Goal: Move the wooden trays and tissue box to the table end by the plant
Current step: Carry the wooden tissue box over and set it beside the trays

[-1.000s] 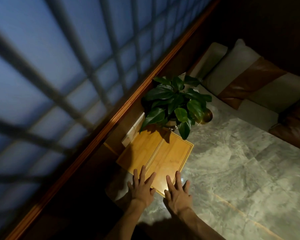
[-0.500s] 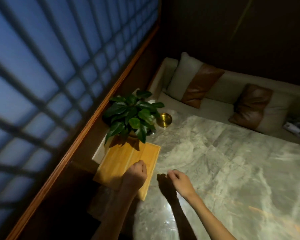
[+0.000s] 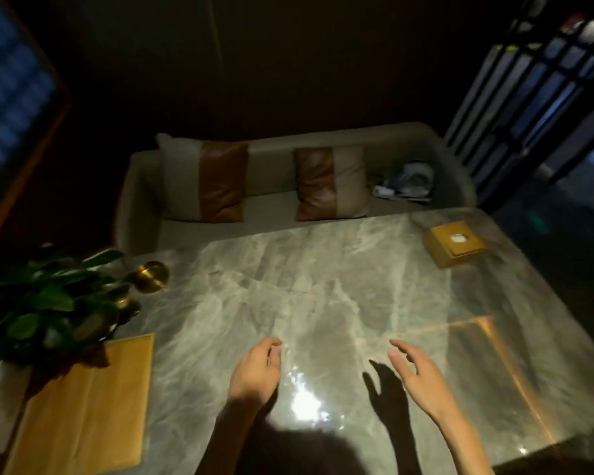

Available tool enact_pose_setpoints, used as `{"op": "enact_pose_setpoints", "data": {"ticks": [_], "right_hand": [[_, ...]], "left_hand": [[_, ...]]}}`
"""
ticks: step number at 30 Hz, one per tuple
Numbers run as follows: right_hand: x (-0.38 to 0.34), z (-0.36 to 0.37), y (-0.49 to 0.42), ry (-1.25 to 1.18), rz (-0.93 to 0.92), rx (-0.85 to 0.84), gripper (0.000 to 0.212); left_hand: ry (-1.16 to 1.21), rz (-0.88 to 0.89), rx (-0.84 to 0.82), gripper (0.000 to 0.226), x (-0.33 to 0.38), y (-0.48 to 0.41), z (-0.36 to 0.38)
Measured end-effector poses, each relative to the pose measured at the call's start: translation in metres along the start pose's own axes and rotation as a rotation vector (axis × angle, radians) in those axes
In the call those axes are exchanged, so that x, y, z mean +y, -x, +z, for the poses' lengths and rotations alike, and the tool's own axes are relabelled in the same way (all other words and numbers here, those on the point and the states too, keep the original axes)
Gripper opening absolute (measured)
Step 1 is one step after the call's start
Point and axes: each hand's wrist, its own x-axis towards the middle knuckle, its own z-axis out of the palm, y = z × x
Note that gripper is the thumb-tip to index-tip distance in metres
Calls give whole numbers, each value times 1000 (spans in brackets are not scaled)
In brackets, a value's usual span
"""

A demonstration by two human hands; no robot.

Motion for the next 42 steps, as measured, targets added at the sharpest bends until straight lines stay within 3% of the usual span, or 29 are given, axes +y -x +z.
{"op": "enact_pose_setpoints", "data": {"ticks": [7, 12, 20, 24, 27, 30, 32, 34, 35, 37, 38, 42], "right_hand": [[63, -119, -44, 64, -77, -206, 38], [92, -185, -60, -33, -48, -143, 33], [120, -227, -73, -97, 62, -30, 31], [128, -262, -123, -99, 85, -95, 36], [125, -287, -200, -155, 82, -48, 36], [112, -296, -292, -182, 44, -4, 38], [107, -293, -349, -132, 4, -20, 45], [110, -288, -390, -131, 11, 72, 48], [112, -289, -403, -269, 17, 81, 47], [126, -280, -430, -306, -51, 32, 46], [128, -278, -433, -328, 58, -63, 44], [159, -257, -447, -189, -2, -107, 47]], "left_hand": [[55, -29, -45, 24, 105, 4, 100], [58, 28, -67, 22, 166, -5, 134], [55, 105, -205, 21, 225, -59, 164], [117, 84, -181, 21, 274, -108, 196], [179, 33, -151, 22, 320, -157, 232], [221, -68, -158, 27, 367, -209, 273], [260, -158, -176, 38, 393, -245, 298], [344, -244, -179, 52, 410, -275, 318], [400, -281, -181, 58, 415, -286, 326], [469, -315, -193, 67, 420, -296, 341], [483, -310, -210, 69, 420, -297, 347], [542, -301, -234, 56, 410, -287, 368]]}}
